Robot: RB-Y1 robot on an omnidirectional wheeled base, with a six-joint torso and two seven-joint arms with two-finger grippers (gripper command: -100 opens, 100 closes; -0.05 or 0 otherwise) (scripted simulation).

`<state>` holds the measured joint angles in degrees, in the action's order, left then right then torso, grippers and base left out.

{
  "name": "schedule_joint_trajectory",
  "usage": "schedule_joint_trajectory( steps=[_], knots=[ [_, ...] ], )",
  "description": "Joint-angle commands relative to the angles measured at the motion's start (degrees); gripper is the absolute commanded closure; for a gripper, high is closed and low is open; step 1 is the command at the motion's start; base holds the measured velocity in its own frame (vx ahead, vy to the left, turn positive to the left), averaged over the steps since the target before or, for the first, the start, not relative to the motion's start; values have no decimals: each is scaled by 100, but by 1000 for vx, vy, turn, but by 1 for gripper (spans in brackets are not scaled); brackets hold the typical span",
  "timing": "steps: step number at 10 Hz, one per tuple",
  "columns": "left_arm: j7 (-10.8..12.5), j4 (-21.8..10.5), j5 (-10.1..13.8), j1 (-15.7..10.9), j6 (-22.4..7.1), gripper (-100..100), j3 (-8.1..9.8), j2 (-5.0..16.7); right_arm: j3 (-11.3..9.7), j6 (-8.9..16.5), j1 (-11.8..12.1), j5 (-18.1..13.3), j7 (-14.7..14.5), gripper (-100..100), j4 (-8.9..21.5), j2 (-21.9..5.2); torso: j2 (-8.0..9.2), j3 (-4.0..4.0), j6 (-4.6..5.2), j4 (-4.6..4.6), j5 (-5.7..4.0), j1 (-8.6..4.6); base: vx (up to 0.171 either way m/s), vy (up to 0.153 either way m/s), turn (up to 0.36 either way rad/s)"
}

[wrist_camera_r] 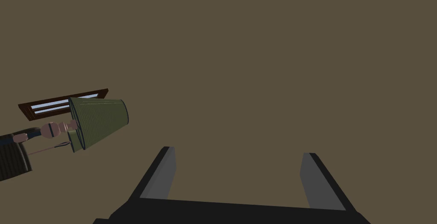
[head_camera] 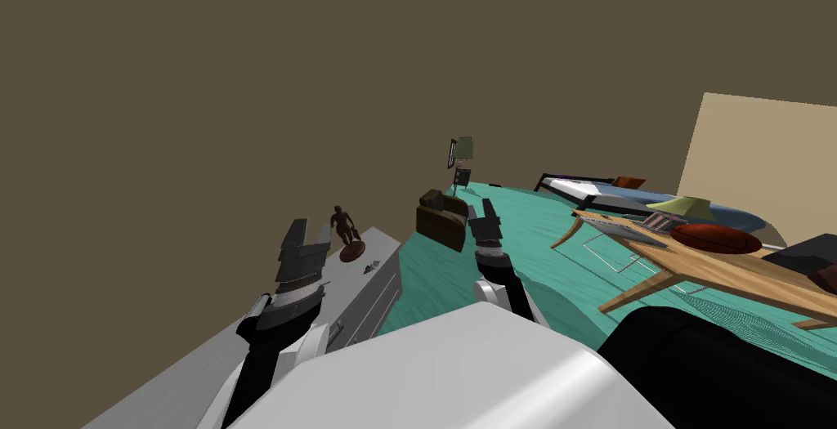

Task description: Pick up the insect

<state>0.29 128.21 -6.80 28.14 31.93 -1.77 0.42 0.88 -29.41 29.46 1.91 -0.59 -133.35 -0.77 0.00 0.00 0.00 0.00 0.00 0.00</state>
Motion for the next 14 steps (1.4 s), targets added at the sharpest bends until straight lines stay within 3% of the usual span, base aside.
schedule_joint_trajectory(
  steps=[1,5,6,8,9,11,14],
  knots=[
    [0,-103,43,-70,-168,-100,-11,111,0,0,0,0,0,0,0,0,0,0,0,0,0,0,-16,-30,-9],
    [5,-470,169,-345,-746,-100,-30,384,0,0,0,0,0,0,0,0,4,2,1,1,-2,-8,-16,-28,8],
    [5,-470,169,-345,-755,-100,-30,384,0,0,0,0,0,0,0,0,4,2,0,1,-1,-6,-7,-10,5],
    [10,-723,260,-584,-1118,-100,-31,557,0,0,0,0,0,0,0,0,1,0,0,0,-1,-3,-8,-10,15],
    [10,-723,260,-584,-1185,-100,-31,557,0,0,0,0,0,0,0,0,0,0,1,0,-1,-3,-8,-10,4],
    [15,-1019,370,-891,-1571,-100,-22,745,0,0,0,0,0,0,0,0,1,1,0,0,-1,-3,-12,-14,19],
    [16,-1185,434,-1059,-1977,-100,-16,843,0,0,0,0,0,0,0,0,2,1,0,1,-1,-2,-10,-7,10]
  ],
)
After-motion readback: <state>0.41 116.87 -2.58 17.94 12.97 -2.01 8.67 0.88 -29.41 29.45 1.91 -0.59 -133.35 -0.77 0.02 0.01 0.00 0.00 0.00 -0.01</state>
